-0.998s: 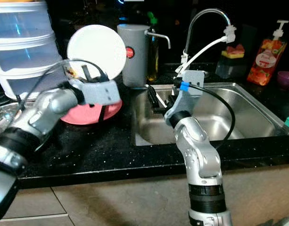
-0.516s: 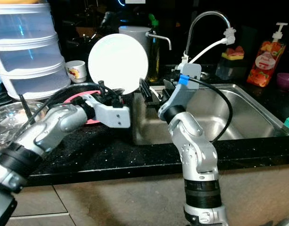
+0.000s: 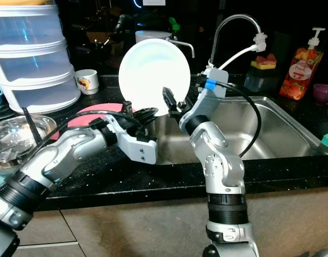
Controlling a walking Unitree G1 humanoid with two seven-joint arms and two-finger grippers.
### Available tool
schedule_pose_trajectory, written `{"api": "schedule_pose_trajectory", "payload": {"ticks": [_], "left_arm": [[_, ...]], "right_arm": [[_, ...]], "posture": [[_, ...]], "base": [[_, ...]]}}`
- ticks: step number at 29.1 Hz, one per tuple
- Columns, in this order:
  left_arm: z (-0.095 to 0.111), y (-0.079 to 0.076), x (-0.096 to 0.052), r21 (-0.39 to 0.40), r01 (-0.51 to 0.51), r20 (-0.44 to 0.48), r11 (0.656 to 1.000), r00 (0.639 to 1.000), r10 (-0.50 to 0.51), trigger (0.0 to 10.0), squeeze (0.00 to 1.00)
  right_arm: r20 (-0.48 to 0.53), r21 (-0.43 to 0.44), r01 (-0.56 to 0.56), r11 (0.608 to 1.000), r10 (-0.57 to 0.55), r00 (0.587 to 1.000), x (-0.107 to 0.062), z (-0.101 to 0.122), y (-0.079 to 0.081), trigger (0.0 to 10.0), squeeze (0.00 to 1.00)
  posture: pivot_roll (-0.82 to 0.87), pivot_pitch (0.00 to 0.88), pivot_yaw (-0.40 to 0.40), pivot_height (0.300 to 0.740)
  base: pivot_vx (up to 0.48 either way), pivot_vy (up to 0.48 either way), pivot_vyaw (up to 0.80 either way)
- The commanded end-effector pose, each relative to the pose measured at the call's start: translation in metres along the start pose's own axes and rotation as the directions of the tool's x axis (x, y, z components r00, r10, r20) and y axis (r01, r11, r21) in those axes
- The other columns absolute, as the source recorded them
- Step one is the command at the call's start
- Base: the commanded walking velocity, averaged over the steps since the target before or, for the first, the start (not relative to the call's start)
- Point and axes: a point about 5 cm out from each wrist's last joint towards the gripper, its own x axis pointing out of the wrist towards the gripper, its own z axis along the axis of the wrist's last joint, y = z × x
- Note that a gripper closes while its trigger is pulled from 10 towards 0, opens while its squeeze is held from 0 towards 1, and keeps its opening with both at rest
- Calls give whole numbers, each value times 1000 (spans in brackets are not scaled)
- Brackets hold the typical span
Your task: Kitchen organization
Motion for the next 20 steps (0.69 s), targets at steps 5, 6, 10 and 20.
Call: {"api": "schedule_pose_trajectory", "payload": {"ticks": [5, 6, 10, 20], "left_arm": [[3, -5, 0, 9, 2, -1, 1000, 1000, -2, 10000, 0], [3, -5, 0, 9, 2, -1, 1000, 1000, -2, 10000, 0], [1, -4, 1, -13, -19, -26, 1000, 999, 18, 10000, 1000], [6, -7, -7, -188, -27, -71, 982, 997, 14, 10000, 0]], "right_arm": [[11, 33, -7, 999, 7, 1000, 2, 0, 0, 0, 0], [11, 33, -7, 999, 7, 1000, 2, 0, 0, 0, 0], [5, 33, -1, 999, 1, 1000, 2, -2, -1, 0, 0], [-20, -18, 152, 988, -153, 988, 6, -14, -27, 10000, 0]], "posture": [[156, 64, -35, 740], [156, 64, -35, 740], [159, 65, -38, 740], [167, 74, -43, 740]], "base": [[0, 0, 0], [0, 0, 0], [0, 0, 0], [0, 0, 0]]}}
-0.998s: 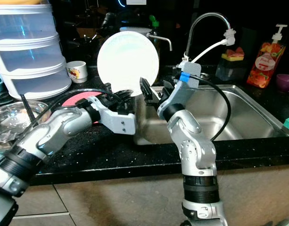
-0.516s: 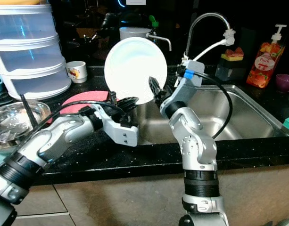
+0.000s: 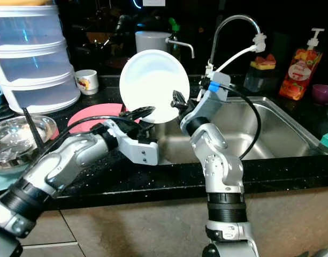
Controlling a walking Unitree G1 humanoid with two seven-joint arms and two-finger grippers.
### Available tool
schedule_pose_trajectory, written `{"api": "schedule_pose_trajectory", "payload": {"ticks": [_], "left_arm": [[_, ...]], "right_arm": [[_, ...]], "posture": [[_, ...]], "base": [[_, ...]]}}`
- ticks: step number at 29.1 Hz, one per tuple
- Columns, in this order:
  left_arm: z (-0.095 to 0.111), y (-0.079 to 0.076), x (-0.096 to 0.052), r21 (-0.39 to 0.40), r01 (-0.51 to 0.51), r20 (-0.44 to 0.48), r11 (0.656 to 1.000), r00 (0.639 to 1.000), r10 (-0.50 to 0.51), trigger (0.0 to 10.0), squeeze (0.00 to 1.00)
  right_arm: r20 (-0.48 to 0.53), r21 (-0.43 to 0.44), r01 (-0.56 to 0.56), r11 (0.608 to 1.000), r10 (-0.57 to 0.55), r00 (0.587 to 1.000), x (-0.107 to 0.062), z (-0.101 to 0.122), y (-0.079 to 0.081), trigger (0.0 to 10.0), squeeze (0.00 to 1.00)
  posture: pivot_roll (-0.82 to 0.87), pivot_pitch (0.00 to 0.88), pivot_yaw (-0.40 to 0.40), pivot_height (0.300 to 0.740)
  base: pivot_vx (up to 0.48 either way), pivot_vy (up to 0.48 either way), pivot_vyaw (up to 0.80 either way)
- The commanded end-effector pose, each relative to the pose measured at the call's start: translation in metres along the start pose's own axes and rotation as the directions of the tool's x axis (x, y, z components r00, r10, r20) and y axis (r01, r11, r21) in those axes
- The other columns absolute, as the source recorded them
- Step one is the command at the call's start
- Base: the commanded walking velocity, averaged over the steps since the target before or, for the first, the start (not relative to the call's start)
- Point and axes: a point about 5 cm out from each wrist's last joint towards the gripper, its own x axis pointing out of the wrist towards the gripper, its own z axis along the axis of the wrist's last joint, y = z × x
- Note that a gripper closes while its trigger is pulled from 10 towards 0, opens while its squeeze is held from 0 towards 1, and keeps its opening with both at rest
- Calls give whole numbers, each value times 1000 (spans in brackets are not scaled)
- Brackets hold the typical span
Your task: Kitchen organization
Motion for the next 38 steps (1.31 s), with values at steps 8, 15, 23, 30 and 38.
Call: {"api": "schedule_pose_trajectory", "payload": {"ticks": [8, 15, 23, 30, 38], "left_arm": [[10, -14, -12, -101, 71, 4, 992, 997, -71, 10000, 0], [-6, -15, -15, -209, 39, -120, 977, 991, -65, 10000, 0], [-25, -14, -18, -302, -47, -269, 952, 962, -38, 10000, 0], [-30, -11, -18, -352, -132, -340, 927, 941, 5, 10000, 0], [-44, 0, -14, -474, -361, -508, 803, 857, 86, 10000, 0]], "right_arm": [[-61, -189, 311, 931, -327, 943, 7, -23, -65, 10000, 0], [-112, -321, 342, 883, -394, 912, 8, -43, -77, 10000, 67], [-159, -377, 299, 877, -379, 911, 6, -61, -76, 10000, 1000], [-54, -295, 306, 905, -335, 941, 8, -44, -72, 10000, 0], [182, -221, 212, 952, -173, 968, 5, -5, -30, 10000, 0]], "posture": [[184, 73, -55, 740], [192, 68, -56, 740], [189, 64, -60, 740], [184, 68, -57, 740], [187, 85, -46, 740]], "base": [[0, 0, 0], [0, 0, 0], [0, 0, 0], [0, 0, 0], [0, 0, 0]]}}
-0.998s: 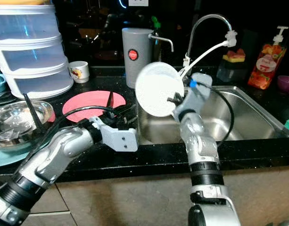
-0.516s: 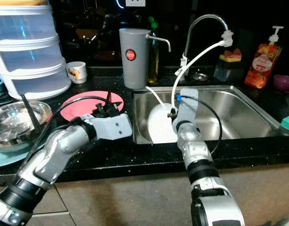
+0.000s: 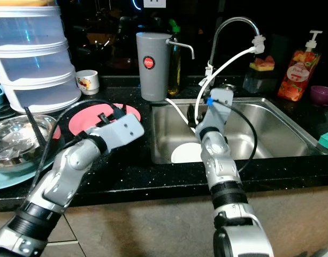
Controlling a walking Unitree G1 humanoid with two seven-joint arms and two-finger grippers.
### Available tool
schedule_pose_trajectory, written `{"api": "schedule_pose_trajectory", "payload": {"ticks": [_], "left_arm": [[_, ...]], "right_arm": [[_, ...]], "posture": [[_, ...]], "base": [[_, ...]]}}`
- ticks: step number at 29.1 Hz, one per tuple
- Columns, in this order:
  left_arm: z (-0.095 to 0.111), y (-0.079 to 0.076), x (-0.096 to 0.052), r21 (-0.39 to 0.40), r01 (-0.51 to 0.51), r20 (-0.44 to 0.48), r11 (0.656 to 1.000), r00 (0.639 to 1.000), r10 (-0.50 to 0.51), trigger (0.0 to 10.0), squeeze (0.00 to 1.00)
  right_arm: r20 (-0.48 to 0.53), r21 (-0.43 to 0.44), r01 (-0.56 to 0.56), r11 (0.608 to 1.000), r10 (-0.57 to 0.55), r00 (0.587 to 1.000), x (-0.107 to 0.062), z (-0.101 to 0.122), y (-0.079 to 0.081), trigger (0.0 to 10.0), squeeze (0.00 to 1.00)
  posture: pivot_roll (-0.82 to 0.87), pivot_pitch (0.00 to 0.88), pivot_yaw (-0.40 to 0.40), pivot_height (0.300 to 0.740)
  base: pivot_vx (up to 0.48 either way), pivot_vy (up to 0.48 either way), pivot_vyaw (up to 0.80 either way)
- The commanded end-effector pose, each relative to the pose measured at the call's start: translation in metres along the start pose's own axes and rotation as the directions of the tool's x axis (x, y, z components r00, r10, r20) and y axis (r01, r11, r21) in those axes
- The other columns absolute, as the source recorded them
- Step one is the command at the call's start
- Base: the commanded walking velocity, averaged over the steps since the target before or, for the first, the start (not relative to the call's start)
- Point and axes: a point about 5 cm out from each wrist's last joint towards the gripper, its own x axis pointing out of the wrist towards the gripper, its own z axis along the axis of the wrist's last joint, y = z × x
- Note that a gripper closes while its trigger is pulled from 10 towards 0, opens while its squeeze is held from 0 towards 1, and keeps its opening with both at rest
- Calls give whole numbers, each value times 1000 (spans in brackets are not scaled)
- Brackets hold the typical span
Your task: Kitchen organization
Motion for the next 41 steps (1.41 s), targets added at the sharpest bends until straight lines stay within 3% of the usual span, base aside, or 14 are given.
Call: {"api": "schedule_pose_trajectory", "payload": {"ticks": [1, 6, 9, 25, 41], "left_arm": [[-4, 7, 3, -93, -54, -43, 994, 998, 50, 10000, 0], [-7, 22, 4, -227, -140, -81, 964, 989, 124, 10000, 0], [-4, 26, 4, -259, -162, -74, 952, 986, 148, 10000, 0], [4, 30, 5, -293, -193, -49, 936, 981, 187, 10000, 0], [6, 31, 6, -304, -204, -37, 931, 979, 202, 10000, 0]], "right_arm": [[45, 8, -2, 1000, 1, 999, -5, 8, 4, 10000, 0], [152, -8, 22, 1000, -20, 988, -10, 28, 2, 10000, 0], [185, -19, 46, 999, -41, 982, -13, 34, 0, 10000, 0], [247, -74, 88, 993, -67, 967, -22, 52, -2, 10000, 0], [261, -89, 98, 991, -72, 963, -24, 57, -3, 10000, 0]], "posture": [[188, 88, -46, 740], [188, 88, -46, 740], [183, 93, -48, 740], [170, 94, -51, 740], [161, 93, -50, 740]], "base": [[0, 0, 0], [0, 0, 0], [0, 0, 0], [0, 0, 0], [0, 0, 0]]}}
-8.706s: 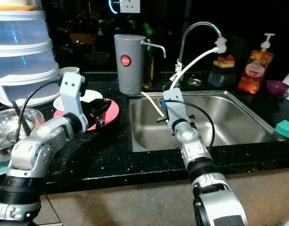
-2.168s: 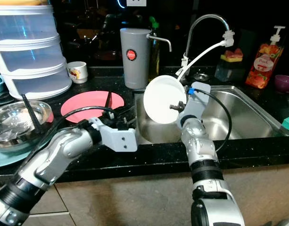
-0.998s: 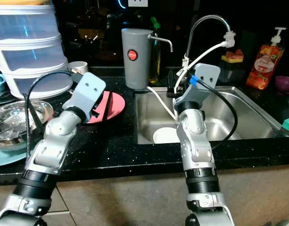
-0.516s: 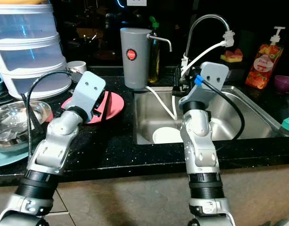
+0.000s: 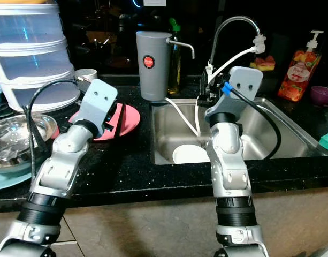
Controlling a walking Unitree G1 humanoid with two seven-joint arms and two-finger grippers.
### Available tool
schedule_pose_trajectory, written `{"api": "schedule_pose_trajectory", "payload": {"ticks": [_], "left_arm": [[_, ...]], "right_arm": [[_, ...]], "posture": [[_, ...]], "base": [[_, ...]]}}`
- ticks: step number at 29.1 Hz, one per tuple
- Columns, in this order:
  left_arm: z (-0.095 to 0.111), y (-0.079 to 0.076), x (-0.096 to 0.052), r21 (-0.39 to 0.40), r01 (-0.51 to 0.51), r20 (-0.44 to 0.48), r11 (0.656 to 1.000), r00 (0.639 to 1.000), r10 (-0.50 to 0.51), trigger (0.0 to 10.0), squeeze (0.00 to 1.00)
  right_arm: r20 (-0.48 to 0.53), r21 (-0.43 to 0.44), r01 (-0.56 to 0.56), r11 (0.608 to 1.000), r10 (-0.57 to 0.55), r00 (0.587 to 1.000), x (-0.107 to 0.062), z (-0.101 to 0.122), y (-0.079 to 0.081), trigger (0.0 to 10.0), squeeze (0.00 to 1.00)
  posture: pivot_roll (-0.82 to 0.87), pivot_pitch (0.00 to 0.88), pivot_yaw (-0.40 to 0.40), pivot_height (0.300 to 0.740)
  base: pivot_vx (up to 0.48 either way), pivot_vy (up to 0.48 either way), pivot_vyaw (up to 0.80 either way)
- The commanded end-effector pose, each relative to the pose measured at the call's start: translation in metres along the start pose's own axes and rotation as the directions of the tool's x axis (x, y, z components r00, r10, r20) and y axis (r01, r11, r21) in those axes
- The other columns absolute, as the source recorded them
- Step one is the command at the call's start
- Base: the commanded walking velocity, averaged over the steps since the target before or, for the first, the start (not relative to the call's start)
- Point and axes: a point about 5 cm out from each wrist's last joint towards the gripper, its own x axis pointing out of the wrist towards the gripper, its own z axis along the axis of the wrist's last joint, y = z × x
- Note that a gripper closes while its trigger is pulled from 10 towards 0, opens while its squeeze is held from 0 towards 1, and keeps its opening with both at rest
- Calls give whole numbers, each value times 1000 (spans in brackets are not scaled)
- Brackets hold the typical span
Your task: Kitchen organization
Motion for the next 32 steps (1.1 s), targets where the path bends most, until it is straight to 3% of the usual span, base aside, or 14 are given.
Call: {"api": "schedule_pose_trajectory", "payload": {"ticks": [1, 8, 12, 19, 27, 31, 32], "left_arm": [[6, -1, 1, -15, -3, 23, 1000, 1000, 4, 10000, 0], [1, 6, 1, -3, -66, 35, 998, 997, 66, 10000, 0], [-6, 20, -1, 60, -153, 56, 986, 987, 150, 10000, 0], [-19, 38, -4, 84, -228, 25, 970, 974, 227, 10000, 0], [-46, 61, -12, 46, -271, -41, 962, 961, 273, 10000, 0], [-53, 69, -13, -23, -307, -96, 951, 948, 304, 10000, 0], [-51, 73, -12, -88, -333, -126, 939, 939, 321, 10000, 0]], "right_arm": [[6, -9, 3, 1000, -3, 1000, -1, 3, -1, 10000, 0], [2, -13, 8, 1000, -8, 1000, -2, 3, -2, 10000, 0], [1, -22, 11, 1000, -11, 1000, -1, 3, -3, 10000, 0], [12, -38, 17, 999, -17, 1000, -1, 5, -6, 10000, 0], [22, -73, 14, 997, -13, 1000, -3, 6, -10, 10000, 0], [24, -81, 19, 996, -17, 1000, -5, 7, -12, 10000, 0], [23, -85, 22, 996, -20, 1000, -5, 7, -13, 10000, 0]], "posture": [[161, 93, -50, 740], [161, 93, -50, 740], [161, 93, -50, 740], [150, 75, -39, 740], [123, 37, -35, 740], [120, 24, -30, 740], [120, 20, -29, 740]], "base": [[0, 0, 0], [0, 0, 0], [0, 0, 0], [0, 0, 0], [0, 0, 0], [0, 0, 0], [0, 0, 0]]}}
